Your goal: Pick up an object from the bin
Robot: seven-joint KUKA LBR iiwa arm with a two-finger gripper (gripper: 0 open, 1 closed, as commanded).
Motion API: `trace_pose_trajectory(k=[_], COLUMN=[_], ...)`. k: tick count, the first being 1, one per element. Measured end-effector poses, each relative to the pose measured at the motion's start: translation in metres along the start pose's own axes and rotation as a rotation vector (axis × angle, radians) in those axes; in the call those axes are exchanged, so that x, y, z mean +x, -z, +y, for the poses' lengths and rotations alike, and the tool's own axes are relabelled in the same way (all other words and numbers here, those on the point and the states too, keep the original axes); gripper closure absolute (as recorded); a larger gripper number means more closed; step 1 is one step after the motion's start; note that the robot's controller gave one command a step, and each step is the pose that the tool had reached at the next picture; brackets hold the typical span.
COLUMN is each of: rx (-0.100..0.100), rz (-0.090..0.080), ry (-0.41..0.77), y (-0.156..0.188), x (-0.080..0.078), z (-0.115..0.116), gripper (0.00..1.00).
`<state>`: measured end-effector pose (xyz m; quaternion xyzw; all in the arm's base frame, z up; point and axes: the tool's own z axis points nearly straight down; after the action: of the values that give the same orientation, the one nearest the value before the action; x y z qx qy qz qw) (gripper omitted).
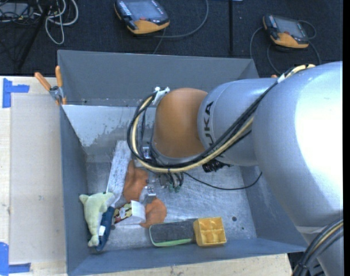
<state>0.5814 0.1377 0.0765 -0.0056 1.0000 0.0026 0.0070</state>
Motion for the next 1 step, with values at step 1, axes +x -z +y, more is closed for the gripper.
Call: trace_pose_trajectory(k=[1], rx=[-0.002], rz=[-0.01], ry=[-0.001], y=[0.0035], x=[-0.0031], z=[0.0005], gripper=[1.0])
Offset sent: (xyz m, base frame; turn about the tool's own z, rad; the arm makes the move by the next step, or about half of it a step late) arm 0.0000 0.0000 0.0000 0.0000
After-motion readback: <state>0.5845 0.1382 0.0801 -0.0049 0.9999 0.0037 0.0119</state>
